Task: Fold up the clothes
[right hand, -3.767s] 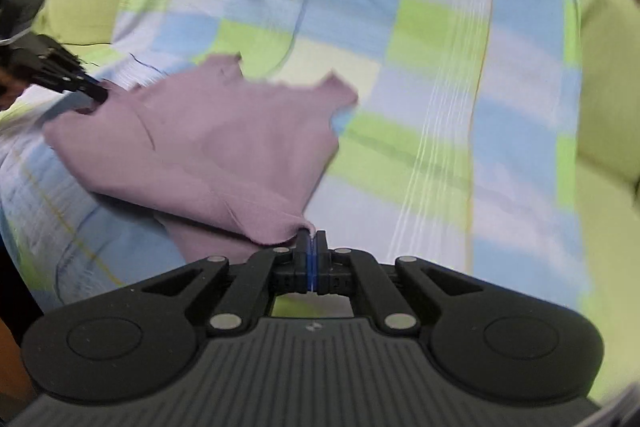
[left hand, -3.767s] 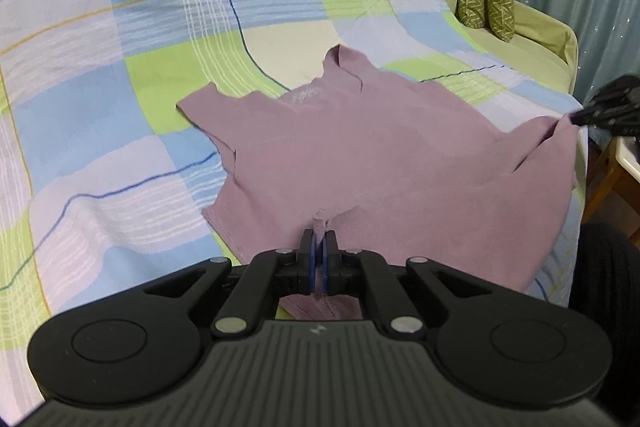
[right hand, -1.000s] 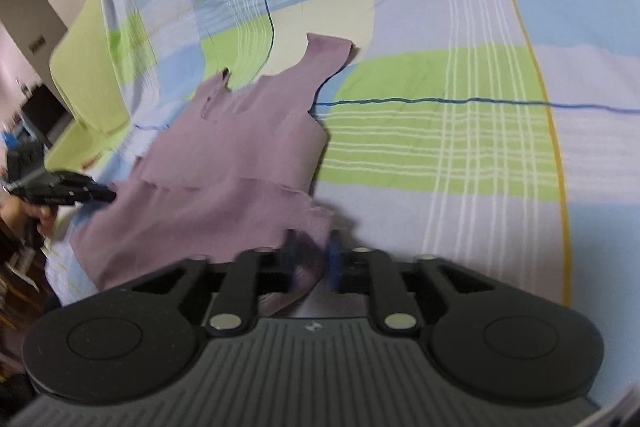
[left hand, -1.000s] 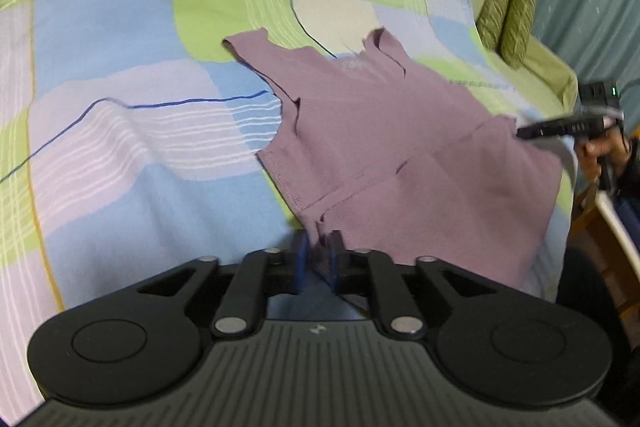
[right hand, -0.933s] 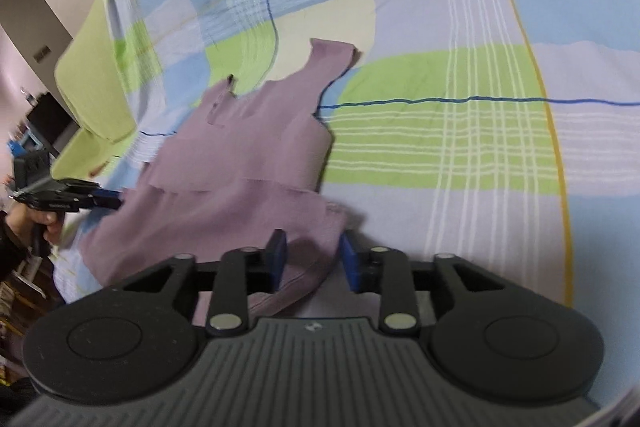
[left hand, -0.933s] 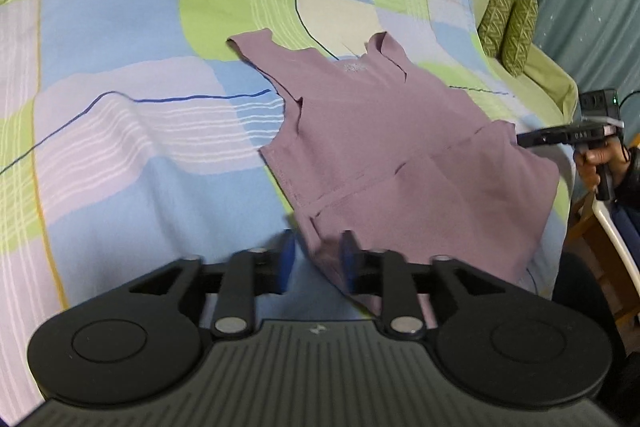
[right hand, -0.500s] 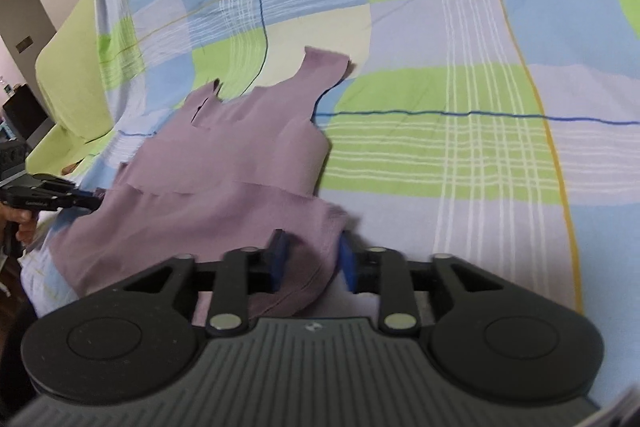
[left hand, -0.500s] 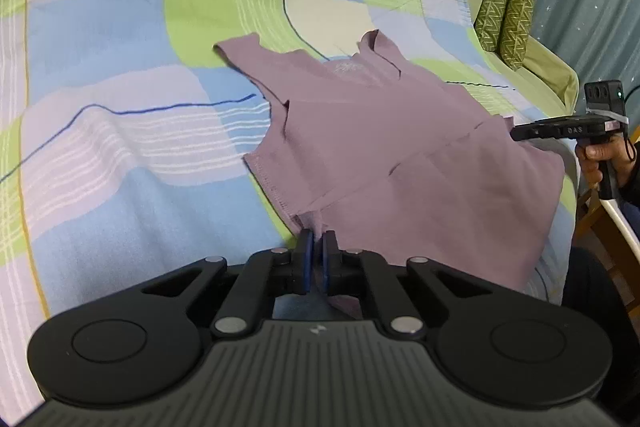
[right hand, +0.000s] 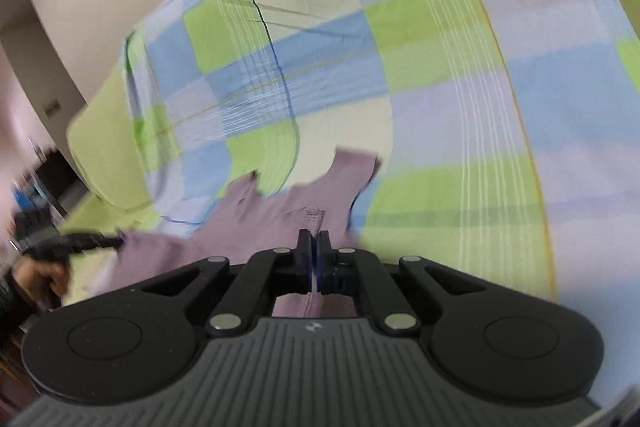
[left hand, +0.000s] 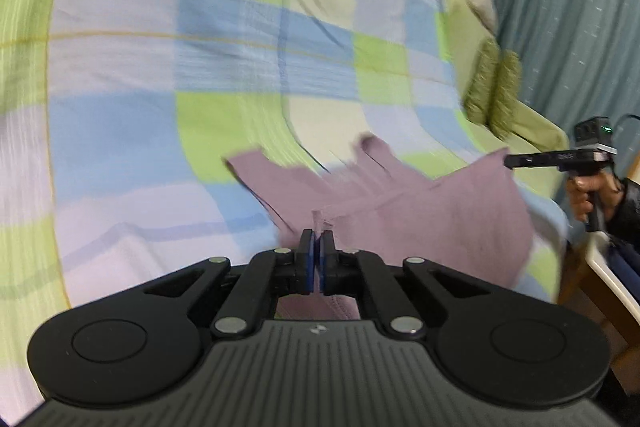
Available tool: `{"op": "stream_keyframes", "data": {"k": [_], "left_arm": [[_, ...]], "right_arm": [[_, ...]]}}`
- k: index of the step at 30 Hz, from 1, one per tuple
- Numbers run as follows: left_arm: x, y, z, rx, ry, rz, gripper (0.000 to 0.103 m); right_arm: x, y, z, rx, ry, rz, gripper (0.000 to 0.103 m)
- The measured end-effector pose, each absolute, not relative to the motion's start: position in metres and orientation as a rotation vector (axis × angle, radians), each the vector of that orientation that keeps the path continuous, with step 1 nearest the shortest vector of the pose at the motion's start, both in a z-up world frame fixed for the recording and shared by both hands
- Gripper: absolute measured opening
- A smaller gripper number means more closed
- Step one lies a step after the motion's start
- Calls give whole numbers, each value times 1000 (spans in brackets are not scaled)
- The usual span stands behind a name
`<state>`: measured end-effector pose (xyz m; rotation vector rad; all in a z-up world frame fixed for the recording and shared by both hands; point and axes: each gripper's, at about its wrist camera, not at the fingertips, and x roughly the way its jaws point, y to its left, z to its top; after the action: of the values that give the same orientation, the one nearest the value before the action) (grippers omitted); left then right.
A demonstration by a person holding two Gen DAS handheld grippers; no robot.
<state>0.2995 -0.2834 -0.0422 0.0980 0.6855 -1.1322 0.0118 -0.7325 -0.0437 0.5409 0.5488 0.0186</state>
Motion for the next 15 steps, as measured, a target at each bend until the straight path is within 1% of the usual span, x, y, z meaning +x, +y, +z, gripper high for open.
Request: {"op": "stream_keyframes", "data": {"k": [2,6,9,12,14,15], "left_arm": [[322,-299,-49,117,697,-1108,0],[353,-324,-77,150,745,-1084,0],[364,-334,-96,165,762,-1077,0],[367,-340,-110,198,774,-1083,0],[366,-339,-113,203,773,-1090,0],[366,-339,-114,204,767,-1095,0]], "right_arm": [[35,-744,-43,530,542,6,1],[81,-763,-70,527,592,-32,1],[105,-769,-99,520,664,-44,1],[114,-768,-115,485,738,-53,1],[116,-766,-120,440,741,-74,0],[116,-764,-116,398,711,-109,4]]}}
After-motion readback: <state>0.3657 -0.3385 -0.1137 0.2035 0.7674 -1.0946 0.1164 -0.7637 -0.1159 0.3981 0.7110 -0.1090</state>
